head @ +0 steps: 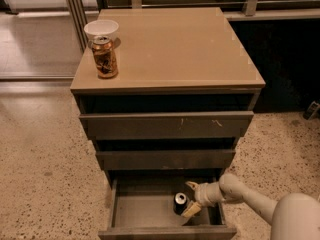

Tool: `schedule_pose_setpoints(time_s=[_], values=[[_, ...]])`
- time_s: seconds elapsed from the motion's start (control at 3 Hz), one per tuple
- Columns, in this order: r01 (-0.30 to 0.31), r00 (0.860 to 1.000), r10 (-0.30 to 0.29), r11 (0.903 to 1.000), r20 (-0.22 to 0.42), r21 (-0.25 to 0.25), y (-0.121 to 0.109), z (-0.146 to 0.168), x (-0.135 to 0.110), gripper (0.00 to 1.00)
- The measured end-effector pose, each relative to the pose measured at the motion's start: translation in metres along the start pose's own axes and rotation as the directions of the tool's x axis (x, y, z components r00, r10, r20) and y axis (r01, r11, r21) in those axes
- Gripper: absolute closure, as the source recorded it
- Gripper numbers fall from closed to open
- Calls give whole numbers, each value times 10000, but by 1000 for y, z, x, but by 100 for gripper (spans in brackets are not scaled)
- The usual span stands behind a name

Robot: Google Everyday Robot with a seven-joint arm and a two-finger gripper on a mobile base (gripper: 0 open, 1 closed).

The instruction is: Pick pepsi can from bottom drawer and place on counter

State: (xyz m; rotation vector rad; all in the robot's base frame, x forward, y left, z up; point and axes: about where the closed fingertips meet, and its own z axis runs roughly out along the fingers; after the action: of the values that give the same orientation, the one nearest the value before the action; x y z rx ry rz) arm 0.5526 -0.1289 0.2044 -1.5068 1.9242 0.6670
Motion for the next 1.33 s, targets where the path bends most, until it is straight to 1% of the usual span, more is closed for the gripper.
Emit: schedule_pose_setpoints(time_s=[0.33,0.67,1.0,1.33], values=[[324,9988,-312,9991,384,-289,-1,16,-2,20],[536,9978,-511,9968,414,-598,0,30,-1,20],[616,9981,-606,9942,138,-882,5,41,5,21],[616,9981,-606,9942,138,-883,5,41,5,40]])
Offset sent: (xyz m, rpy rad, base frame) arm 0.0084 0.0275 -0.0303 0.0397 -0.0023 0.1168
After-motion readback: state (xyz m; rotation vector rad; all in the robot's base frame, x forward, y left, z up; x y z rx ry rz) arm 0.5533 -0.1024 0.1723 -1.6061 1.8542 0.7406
